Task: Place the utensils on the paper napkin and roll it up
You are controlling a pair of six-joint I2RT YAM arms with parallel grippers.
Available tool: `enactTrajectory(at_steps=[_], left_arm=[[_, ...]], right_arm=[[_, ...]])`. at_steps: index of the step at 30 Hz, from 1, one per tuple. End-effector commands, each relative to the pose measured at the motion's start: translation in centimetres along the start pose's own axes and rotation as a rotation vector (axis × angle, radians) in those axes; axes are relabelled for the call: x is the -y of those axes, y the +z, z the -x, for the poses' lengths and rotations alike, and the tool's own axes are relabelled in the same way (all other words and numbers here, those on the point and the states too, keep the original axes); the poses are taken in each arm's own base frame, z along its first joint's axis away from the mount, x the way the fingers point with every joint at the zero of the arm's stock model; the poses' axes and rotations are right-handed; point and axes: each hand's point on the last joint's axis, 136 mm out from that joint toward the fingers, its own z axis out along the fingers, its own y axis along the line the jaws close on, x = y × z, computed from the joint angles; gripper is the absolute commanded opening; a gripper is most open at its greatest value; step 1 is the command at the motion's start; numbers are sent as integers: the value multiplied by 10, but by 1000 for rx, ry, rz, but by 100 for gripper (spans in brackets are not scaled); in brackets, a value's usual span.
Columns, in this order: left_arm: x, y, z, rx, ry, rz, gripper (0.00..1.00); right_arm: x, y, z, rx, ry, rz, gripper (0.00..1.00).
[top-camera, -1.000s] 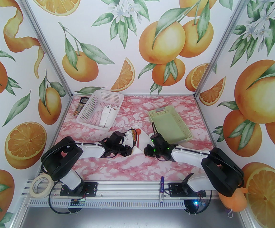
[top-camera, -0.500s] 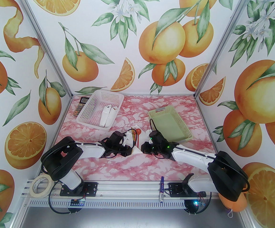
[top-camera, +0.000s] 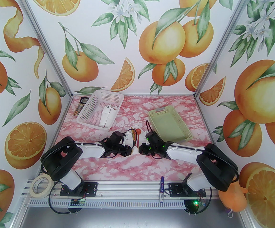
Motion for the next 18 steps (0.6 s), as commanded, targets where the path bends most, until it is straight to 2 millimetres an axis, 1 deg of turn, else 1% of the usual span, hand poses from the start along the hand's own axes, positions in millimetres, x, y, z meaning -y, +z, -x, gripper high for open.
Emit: enactTrajectory(at_steps=[1, 3, 5, 7, 11, 14, 16, 18], left_arm=[[-13, -3, -13, -42, -20, 57, 11], [-10, -5, -11, -36, -15, 47, 13], [-7, -8, -9, -30, -10, 44, 14], [-10, -11, -11, -36, -6, 62, 14], [-19, -16, -23, -56, -7, 106, 13], [-22, -22, -26, -50, -12, 115, 13], [-20, -27, -24, -37, -14, 114, 13], [-15, -33, -19, -16, -11, 99, 12]], right_arm=[[-2, 5, 7, 18, -2, -6, 0], [6, 10, 1, -2, 8, -32, 0], [15, 11, -3, -13, 13, -65, 0], [20, 10, -6, -21, 11, -89, 0], [30, 9, -10, -31, 9, -128, 0], [33, 10, -13, -37, 12, -133, 0], [32, 10, -13, -36, 13, -125, 0], [28, 11, -12, -33, 12, -106, 0]])
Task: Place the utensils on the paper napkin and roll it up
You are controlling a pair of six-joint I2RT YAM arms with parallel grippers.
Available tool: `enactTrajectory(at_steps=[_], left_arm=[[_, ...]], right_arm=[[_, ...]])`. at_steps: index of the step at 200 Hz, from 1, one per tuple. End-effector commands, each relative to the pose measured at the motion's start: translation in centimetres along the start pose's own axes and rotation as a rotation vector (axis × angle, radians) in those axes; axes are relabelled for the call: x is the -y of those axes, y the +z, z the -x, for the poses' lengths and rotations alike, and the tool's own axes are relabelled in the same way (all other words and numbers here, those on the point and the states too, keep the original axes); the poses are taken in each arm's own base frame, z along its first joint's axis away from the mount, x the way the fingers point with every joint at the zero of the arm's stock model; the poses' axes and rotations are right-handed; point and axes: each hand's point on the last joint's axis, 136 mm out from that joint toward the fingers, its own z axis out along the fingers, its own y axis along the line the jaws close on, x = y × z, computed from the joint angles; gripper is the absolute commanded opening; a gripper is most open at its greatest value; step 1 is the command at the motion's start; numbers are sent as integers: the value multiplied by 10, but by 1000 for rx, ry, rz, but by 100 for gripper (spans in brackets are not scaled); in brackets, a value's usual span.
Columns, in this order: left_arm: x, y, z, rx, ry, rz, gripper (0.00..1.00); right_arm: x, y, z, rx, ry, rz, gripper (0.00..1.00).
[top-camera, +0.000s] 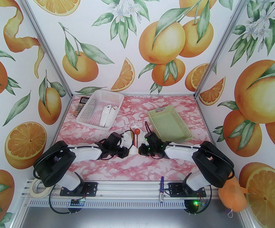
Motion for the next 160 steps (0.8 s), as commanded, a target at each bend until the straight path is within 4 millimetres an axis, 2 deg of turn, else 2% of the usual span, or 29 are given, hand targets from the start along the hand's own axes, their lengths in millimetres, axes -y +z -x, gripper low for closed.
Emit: enactTrajectory(at_steps=[1, 38, 73, 122, 160], left_arm=[[-2, -13, 0, 13, 2, 15, 12], [26, -30, 20, 82, 18, -85, 10], [49, -20, 21, 75, 12, -202, 10], [30, -2, 28, 103, -17, -121, 9], [29, 6, 29, 80, -1, -122, 10]], right_arm=[[22, 5, -11, -24, 12, -83, 0], [21, 4, -10, -22, 14, -79, 0], [21, 5, -11, -22, 17, -78, 0], [22, 4, -12, -28, 14, -83, 0], [22, 6, -11, -31, 11, -86, 0]])
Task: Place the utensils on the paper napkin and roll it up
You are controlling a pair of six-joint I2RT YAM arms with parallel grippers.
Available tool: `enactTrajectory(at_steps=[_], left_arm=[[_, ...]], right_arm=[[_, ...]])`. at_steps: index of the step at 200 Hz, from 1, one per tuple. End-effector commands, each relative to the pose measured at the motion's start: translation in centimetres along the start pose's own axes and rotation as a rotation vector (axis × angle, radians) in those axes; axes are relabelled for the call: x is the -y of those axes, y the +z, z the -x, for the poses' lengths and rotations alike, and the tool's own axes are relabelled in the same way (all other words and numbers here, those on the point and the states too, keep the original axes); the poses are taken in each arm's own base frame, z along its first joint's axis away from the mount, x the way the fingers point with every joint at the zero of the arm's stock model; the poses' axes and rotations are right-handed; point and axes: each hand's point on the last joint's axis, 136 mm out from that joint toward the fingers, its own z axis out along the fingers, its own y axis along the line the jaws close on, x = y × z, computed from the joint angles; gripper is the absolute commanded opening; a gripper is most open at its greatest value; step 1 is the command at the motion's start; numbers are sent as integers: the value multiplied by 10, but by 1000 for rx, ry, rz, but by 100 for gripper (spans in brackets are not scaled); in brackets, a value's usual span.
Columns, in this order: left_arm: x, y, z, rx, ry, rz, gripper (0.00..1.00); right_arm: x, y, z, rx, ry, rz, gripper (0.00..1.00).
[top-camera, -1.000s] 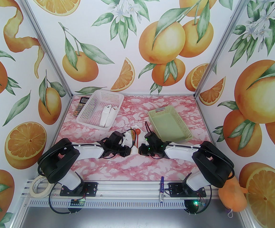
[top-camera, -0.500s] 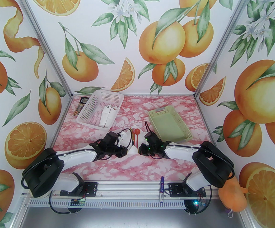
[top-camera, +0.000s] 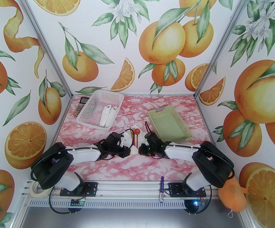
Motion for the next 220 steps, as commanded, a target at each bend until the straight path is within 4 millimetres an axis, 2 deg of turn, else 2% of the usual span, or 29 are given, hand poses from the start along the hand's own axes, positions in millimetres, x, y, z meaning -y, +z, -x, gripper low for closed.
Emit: enactTrajectory(at_steps=[1, 115, 182, 220], left_arm=[[6, 5, 17, 35, 26, -18, 10], [-7, 9, 32, 60, 27, -6, 12], [-7, 16, 29, 41, 12, -32, 13], [-18, 16, 24, 30, 2, 27, 13]], right_arm=[[22, 6, -11, -32, 11, -86, 0], [23, 5, -12, -41, 7, -98, 0], [23, 5, -12, -43, 6, -100, 0], [15, 2, -6, -34, -8, -88, 0]])
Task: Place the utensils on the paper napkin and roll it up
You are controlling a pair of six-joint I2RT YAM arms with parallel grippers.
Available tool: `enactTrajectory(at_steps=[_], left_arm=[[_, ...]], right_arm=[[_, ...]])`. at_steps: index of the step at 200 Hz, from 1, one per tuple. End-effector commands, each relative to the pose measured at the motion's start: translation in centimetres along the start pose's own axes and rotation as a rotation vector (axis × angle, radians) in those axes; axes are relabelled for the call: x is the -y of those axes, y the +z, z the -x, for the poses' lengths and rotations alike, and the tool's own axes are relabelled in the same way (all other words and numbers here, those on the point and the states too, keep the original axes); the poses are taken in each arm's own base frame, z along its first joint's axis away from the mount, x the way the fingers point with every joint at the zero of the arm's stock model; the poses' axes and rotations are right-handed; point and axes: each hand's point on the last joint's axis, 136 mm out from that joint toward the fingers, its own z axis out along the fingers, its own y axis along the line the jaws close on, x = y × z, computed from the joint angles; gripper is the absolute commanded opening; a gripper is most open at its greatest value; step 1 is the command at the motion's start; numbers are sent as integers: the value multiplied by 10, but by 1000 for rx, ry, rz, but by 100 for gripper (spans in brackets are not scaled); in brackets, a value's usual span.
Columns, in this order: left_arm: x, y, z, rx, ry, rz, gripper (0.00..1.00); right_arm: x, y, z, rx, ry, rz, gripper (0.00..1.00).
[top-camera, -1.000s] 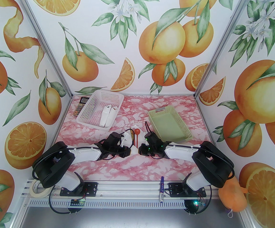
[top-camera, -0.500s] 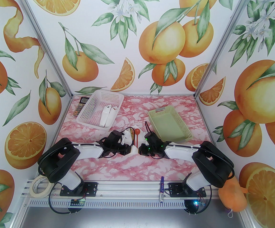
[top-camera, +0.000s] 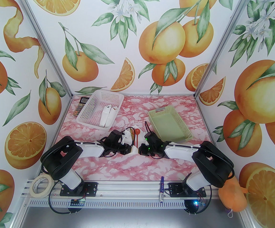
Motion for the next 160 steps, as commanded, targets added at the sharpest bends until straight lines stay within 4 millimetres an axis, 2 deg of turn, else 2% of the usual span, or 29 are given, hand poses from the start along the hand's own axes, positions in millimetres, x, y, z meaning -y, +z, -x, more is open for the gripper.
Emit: enactTrajectory(at_steps=[1, 16, 47, 68, 78, 126, 160], left_arm=[[-2, 0, 9, 22, 12, 18, 13], [-4, 0, 5, 14, 8, 23, 13], [-9, 0, -1, 2, -2, 32, 13], [-9, 1, -3, 2, -6, 33, 13], [-10, 1, -3, 3, -8, 33, 13], [-11, 1, -4, 3, -9, 37, 13], [-11, 1, -5, 2, -12, 39, 13]], right_arm=[[14, 2, -6, -28, -3, -83, 0], [5, -4, 2, -18, -22, -73, 0], [-15, -24, 24, 33, -56, -60, 12], [-17, -36, 34, 64, -59, -66, 18], [-12, -39, 37, 74, -54, -82, 20], [26, -49, 50, 131, -25, -241, 21], [50, -50, 57, 160, 8, -324, 28]])
